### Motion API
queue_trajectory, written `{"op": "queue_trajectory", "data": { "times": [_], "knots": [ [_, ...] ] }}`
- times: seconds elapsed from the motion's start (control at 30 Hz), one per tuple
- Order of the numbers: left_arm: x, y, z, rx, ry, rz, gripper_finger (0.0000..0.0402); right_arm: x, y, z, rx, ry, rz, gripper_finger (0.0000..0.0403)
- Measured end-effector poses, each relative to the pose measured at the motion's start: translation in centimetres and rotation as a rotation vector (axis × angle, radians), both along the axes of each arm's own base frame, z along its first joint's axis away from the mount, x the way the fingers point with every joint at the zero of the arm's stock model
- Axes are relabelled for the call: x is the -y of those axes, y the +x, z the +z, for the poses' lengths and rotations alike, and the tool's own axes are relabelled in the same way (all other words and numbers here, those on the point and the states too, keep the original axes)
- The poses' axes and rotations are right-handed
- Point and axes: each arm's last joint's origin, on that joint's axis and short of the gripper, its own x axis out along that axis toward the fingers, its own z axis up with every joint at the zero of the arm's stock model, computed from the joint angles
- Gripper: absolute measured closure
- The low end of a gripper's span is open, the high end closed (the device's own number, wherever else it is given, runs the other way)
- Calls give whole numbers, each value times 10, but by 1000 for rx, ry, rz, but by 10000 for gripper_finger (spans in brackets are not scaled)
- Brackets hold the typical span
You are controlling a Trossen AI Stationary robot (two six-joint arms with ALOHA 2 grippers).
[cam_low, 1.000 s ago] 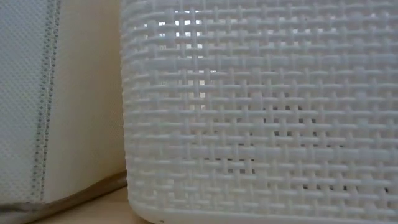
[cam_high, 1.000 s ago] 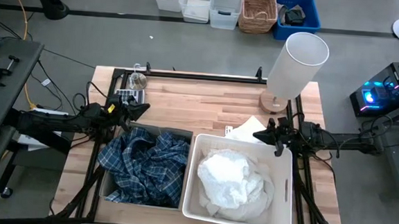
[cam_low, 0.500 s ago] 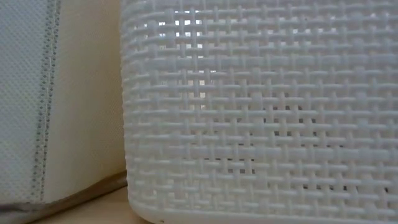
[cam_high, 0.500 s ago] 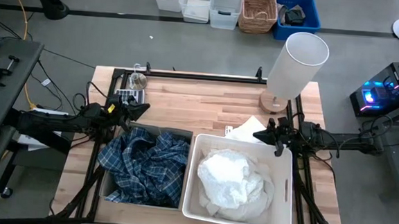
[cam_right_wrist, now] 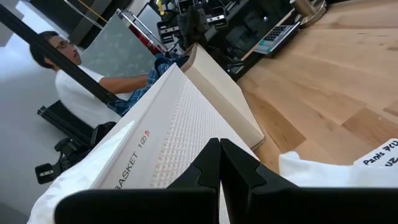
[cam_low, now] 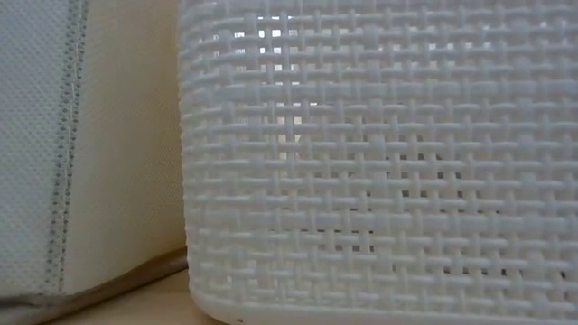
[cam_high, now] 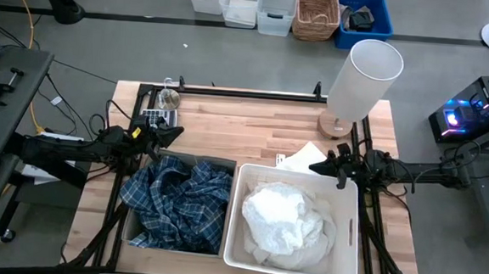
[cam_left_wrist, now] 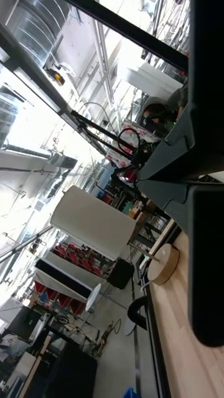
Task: Sort clothes
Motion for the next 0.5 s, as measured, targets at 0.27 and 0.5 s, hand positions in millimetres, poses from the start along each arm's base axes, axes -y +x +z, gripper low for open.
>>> {"op": "queue_trajectory", "data": {
  "times": [0.27, 0.5],
  "knots": [
    [0, 0, 0, 0, 0, 0, 401, 0, 0, 0, 5, 4, -4, 402],
    [0, 0, 0, 0, 0, 0, 401, 0, 0, 1, 10, 8, -5, 402]
  ]
}}
